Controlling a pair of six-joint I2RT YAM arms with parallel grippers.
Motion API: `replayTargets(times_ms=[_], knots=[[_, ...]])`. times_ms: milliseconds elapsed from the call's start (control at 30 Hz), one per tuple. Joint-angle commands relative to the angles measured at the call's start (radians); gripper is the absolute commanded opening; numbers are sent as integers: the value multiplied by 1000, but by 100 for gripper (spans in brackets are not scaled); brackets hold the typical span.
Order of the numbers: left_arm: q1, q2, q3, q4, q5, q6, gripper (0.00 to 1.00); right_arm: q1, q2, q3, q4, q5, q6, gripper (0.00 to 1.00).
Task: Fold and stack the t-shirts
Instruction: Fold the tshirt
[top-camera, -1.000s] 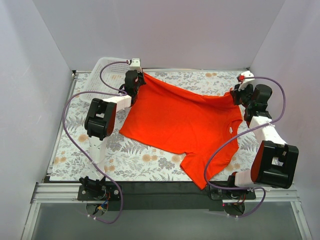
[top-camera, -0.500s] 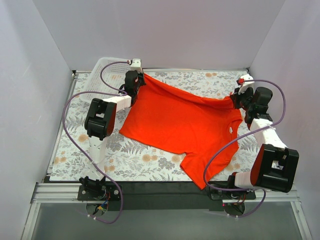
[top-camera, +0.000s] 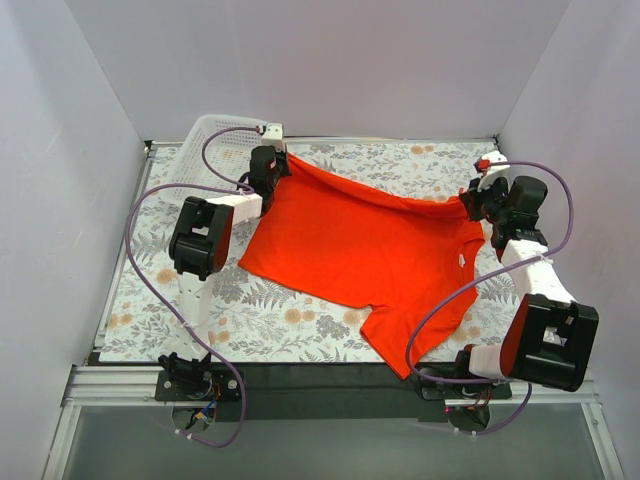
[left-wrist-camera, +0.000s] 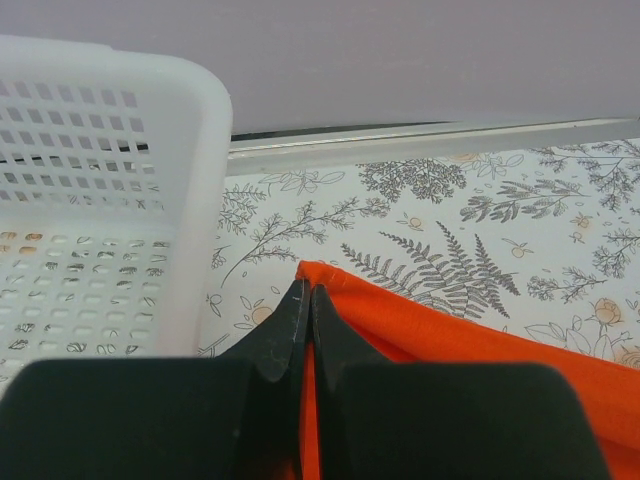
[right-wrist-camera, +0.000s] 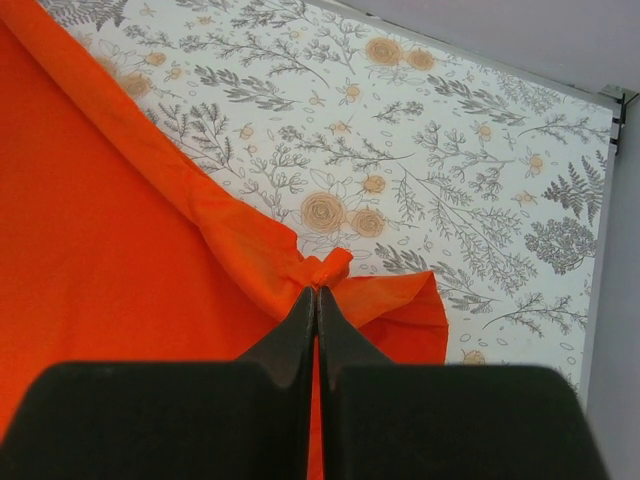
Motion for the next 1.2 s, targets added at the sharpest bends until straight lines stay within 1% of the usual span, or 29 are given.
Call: replayTargets(times_ms=[0,333,533,567,767,1000,1167], knots=[[7,-45,-18,19,1,26,0,-6,-40,-5,-20,-36,6,1],[7,-39,-32,45,10,30,0,-9,-79,0,-153,-125,-63,1],[7,-27,-24,42,-1,35,0,-9,-109,-14,-189,-169,-88,1],[7,-24,-21,41,-2,35,0,-9,-112,-16,-219,-177,-95,1],[7,-19,-15,33,-21,49,0,-9,-136,-20,-271,-226,-129,1],[8,-22,-24,33,-25,53,0,-7,-147,-34,-294,-226,-164,1],[7,-28,-31,36,-30,60,0,-7,-155,-31,-322,-257,-180,1]])
